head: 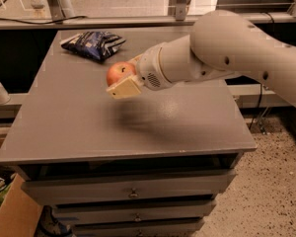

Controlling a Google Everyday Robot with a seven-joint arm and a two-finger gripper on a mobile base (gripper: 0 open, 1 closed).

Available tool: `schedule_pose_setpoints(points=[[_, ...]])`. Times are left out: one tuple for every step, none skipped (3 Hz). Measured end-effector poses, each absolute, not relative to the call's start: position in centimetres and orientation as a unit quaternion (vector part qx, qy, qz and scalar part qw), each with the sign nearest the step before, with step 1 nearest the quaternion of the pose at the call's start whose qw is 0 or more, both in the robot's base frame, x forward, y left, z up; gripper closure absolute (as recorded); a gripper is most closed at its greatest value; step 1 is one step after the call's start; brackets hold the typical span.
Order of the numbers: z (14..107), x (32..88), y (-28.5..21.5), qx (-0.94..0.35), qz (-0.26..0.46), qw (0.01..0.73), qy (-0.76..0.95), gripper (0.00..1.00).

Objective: Move apple near blue chip bag

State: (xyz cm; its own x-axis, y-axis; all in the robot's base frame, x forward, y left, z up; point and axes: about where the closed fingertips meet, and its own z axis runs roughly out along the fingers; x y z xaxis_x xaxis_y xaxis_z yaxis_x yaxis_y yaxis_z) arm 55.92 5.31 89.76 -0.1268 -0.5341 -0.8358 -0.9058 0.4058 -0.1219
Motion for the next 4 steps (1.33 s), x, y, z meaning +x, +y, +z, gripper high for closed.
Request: schedule_pose_setpoints(points=[[88.0, 62.1, 5.6, -0.498, 0.213, 0.427, 0.724, 1.0], [86.4, 68.4, 6.1, -0.489, 0.211, 0.43, 0.729, 1.0], [85.5, 73.4, 6.9, -0.482, 0.206, 0.434, 0.733, 1.0], [84.7, 77.0, 8.2, -0.483, 0.2, 0.432, 0.735, 1.0]])
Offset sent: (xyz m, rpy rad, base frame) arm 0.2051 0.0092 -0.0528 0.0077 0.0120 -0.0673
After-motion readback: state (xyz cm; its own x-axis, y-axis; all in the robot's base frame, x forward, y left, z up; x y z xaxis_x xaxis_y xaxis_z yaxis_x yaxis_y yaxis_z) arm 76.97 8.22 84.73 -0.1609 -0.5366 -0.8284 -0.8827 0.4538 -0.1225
